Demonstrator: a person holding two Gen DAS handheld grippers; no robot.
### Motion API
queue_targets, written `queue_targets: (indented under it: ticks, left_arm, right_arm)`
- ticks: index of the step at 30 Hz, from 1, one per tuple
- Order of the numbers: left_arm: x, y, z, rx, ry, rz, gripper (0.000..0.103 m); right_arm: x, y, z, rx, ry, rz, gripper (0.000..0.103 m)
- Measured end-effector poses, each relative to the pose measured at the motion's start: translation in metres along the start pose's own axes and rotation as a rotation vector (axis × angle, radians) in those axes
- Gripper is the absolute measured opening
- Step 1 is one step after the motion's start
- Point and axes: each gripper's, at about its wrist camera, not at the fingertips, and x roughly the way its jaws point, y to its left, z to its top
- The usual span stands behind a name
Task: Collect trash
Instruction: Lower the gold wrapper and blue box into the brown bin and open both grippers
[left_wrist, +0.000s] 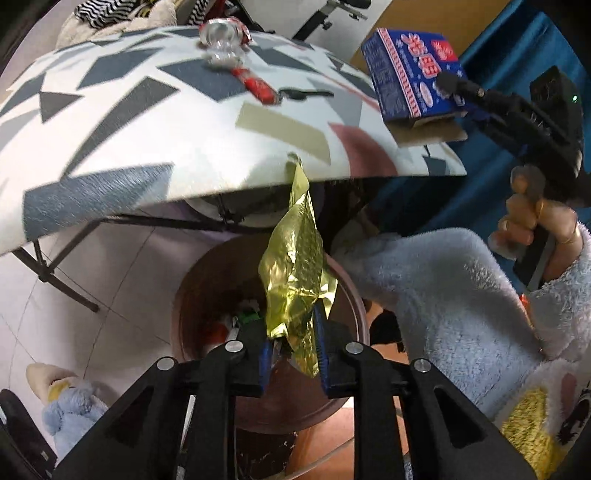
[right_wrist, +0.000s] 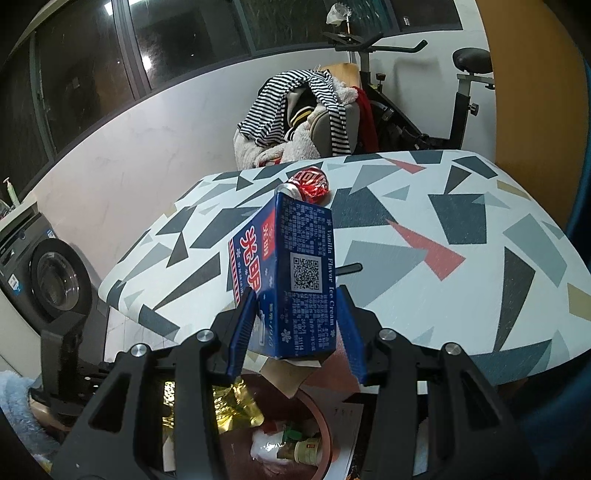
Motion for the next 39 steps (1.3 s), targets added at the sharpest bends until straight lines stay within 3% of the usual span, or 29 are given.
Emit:
queue_targets:
  ticks: [2,4,5,8,12,18,28,33,39]
  left_arm:
    - [0.004,-0.001,-0.003,0.013,0.018,0.008,0.024]
    - [0.008,0.0,-0.004,0.015,0.025,0.026,0.046]
    - [0.007,0.001,-0.004,0.01,0.015,0.032,0.064]
    - [-0.003,0.003,-0.002,-0.009,-0.034,0.024,0.069]
    - [-0.028,-0.001,0.006,-0.021,-0.138,0.094,0.08]
    - [-0.067,-0.007,0.015,-0.075,-0.293,0.195,0.089]
    - [-0.098,0.0,0.009,-0.121,-0.379,0.356,0.09]
    - [-0.105,0.002,0.001,-0.163,-0.418,0.361,0.09]
    - [-0.105,0.007,-0.006,-0.202,-0.419,0.355,0.09]
  right_arm:
    - [0.001,0.001,-0.002,-0.007,0.006,-0.001,0.046]
    - [0.002,0.002,-0.004,-0.008,0.011,0.0,0.046]
    - [0.002,0.002,-0.005,-0.008,0.013,-0.001,0.046]
    - [0.003,0.003,-0.006,-0.008,0.019,0.001,0.046]
    - [0.006,0.007,-0.012,-0.025,0.037,0.007,0.046]
    - [0.019,0.017,-0.033,-0.046,0.101,0.028,0.046]
    - [0.051,0.059,-0.096,-0.16,0.23,0.137,0.046]
    - [0.08,0.077,-0.121,-0.256,0.314,0.118,0.046]
    - [0.099,0.078,-0.135,-0.261,0.374,0.09,0.047]
